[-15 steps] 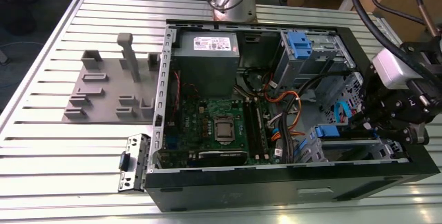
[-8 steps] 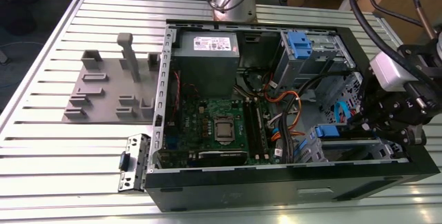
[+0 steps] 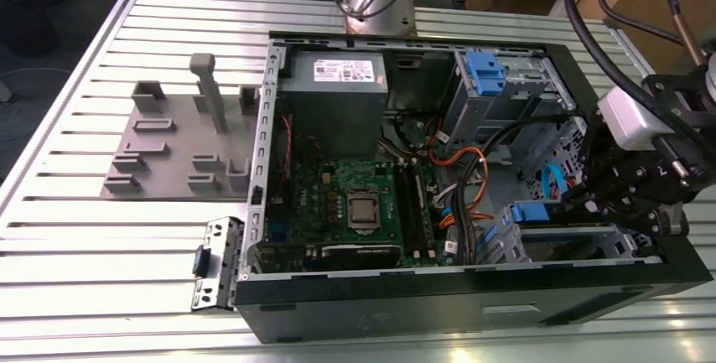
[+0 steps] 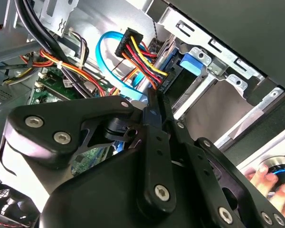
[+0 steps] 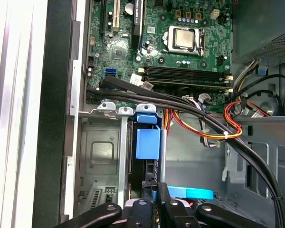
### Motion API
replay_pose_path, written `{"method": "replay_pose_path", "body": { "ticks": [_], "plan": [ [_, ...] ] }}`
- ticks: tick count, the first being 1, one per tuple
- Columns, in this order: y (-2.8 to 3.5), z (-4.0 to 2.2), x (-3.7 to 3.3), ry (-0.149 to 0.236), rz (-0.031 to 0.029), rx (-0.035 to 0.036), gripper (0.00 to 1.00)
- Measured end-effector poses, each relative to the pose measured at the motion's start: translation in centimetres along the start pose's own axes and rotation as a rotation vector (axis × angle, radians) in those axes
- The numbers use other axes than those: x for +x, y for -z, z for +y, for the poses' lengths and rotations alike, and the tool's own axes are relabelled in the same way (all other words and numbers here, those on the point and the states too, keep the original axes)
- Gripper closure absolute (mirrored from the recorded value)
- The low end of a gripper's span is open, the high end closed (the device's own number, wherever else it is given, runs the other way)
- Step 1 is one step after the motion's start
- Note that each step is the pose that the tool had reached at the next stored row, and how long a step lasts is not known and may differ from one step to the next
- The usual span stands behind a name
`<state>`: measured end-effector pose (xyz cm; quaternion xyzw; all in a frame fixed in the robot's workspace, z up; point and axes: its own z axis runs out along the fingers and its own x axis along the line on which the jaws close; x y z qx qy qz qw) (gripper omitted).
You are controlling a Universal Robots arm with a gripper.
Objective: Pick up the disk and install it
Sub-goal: 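Insert the second disk wire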
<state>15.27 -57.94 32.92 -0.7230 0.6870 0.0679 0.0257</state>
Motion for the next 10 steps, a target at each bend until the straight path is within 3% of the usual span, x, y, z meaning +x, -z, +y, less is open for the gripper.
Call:
{"method": "replay_pose_path", "body": {
  "ticks": [6,10],
  "plan": [
    [0.05,0.0,0.0,0.0,0.0001,0.0,0.77],
    [1.58,0.09,-0.21,0.0,-0.0004,0.0,0.77]
  ]
}}
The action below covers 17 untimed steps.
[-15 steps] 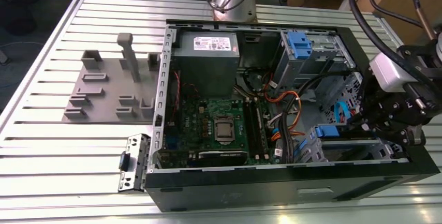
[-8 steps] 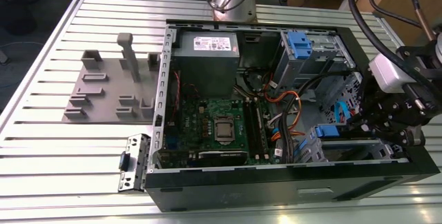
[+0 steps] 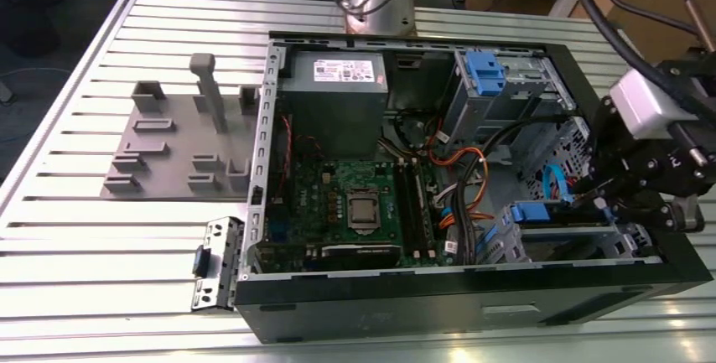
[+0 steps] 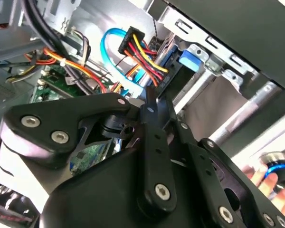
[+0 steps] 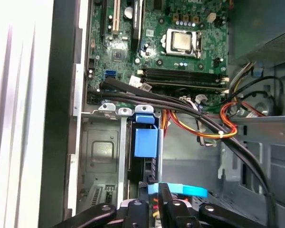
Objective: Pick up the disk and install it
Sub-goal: 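Insert the second disk wire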
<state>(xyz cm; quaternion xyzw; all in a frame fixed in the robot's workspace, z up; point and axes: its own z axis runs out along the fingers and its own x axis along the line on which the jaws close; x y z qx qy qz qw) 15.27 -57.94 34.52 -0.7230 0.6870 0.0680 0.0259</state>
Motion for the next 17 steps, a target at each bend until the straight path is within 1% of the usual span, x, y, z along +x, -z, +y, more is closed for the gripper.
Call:
{"method": "replay_pose_path", "body": {
  "ticks": [1,2,3,4,5,6,7,10,12,17],
  "plan": [
    [0.21,0.01,-0.03,0.0,0.0001,0.0,0.77],
    [0.21,0.01,-0.03,0.0,-0.0016,0.0,0.77],
    [0.18,0.01,-0.08,0.0,-0.0073,0.0,0.77],
    [0.12,0.0,-0.1,0.001,-0.0151,0.0001,0.77],
    [0.04,0.0,-0.1,0.001,-0.0204,0.0002,0.78],
    [-0.11,-0.01,-0.08,0.002,-0.0237,0.0003,0.84],
    [-0.25,-0.02,-0.06,0.002,-0.0253,0.0004,0.9],
    [-0.76,-0.09,0.01,0.002,-0.0288,0.0006,0.9],
    [-1.02,-0.18,0.05,0.002,-0.029,0.0003,0.9],
    [-1.39,-0.36,0.12,0.002,-0.0278,-0.0013,0.9]
  ]
}}
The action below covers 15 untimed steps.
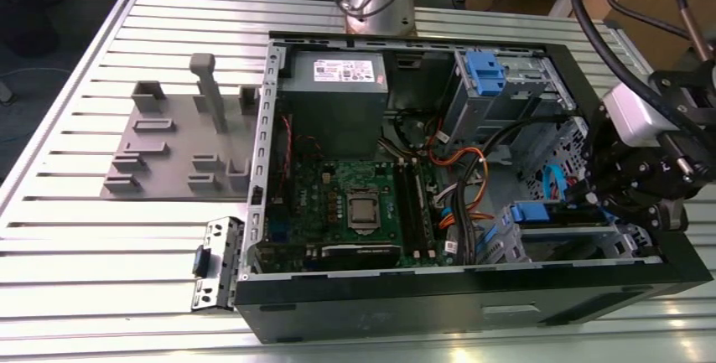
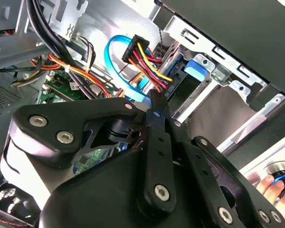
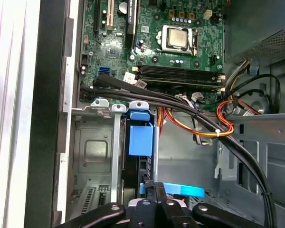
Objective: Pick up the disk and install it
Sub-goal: 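Insert the second disk wire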
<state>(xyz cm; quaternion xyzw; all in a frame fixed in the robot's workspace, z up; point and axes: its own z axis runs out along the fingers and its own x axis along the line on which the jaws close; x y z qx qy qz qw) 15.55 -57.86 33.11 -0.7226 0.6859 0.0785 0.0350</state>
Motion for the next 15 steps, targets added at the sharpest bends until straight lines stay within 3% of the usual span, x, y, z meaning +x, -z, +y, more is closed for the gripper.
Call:
{"method": "replay_pose_path", "body": {
  "ticks": [7,10,15],
  "plan": [
    [-0.27,-0.29,0.06,0.0,-0.0018,-0.001,0.9],
    [0.14,-0.46,0.01,0.0,-0.0053,-0.0008,0.9],
    [1.3,-0.78,-0.14,0.0,-0.0031,-0.001,0.9]
  ]
}}
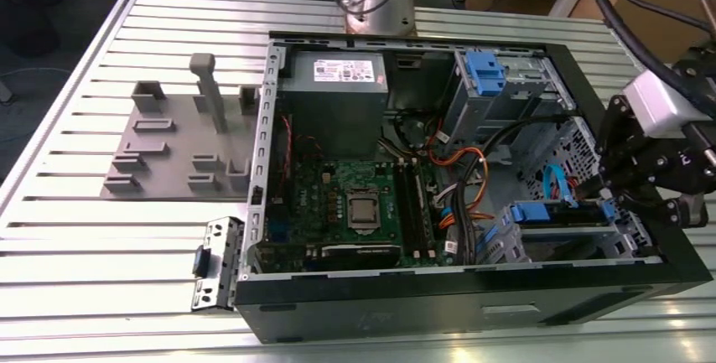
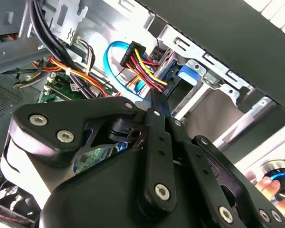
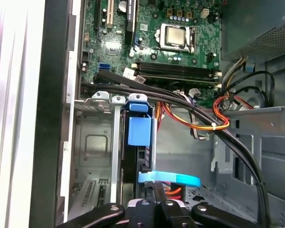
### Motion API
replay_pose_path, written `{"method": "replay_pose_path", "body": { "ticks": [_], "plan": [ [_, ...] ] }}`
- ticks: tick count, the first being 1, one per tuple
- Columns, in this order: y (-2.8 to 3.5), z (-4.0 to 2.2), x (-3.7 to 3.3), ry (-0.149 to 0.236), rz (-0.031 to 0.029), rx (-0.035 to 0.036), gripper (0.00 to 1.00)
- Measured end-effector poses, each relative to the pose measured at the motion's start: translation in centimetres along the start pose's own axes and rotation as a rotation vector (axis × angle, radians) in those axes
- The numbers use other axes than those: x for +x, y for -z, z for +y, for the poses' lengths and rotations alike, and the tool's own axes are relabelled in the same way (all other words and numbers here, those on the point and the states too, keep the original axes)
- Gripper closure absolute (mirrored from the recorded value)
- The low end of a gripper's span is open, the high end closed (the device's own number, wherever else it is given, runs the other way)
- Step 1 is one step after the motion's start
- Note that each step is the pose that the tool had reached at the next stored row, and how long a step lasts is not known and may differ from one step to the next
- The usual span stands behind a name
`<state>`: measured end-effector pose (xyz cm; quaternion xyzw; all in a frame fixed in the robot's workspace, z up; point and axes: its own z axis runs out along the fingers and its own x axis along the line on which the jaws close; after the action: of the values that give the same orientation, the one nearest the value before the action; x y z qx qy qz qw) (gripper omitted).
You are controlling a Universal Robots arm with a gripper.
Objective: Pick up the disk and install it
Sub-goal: 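Insert the second disk wire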
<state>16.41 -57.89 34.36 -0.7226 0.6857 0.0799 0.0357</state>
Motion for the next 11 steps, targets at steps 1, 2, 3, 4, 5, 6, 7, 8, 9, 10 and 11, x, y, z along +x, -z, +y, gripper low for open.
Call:
{"method": "replay_pose_path", "body": {
  "ticks": [1,2,3,4,5,6,7,8,9,10,11],
  "plan": [
    [0.24,-0.05,-0.04,0.0,0.0002,-0.0001,0.9],
    [0.44,-0.09,-0.07,0.0,0.0001,-0.0002,0.9],
    [0.67,-0.1,-0.1,0.0,0.0001,-0.0004,0.9],
    [0.94,-0.09,-0.14,0.0,0.0,-0.0004,0.9],
    [1.19,-0.08,-0.19,0.0,0.0001,-0.0004,0.9],
    [1.36,-0.07,-0.22,0.0,0.0001,-0.0004,0.9],
    [1.41,-0.08,-0.22,0.0,0.0,-0.0005,0.9],
    [1.41,-0.08,-0.22,0.0,-0.0002,-0.0004,0.9],
    [1.41,-0.08,-0.22,0.0,-0.0003,-0.0005,0.9],
    [1.41,-0.08,-0.23,0.0,-0.0003,-0.0004,0.9],
    [1.42,-0.08,-0.23,0.0,-0.0001,-0.0004,0.9]
  ]
}}
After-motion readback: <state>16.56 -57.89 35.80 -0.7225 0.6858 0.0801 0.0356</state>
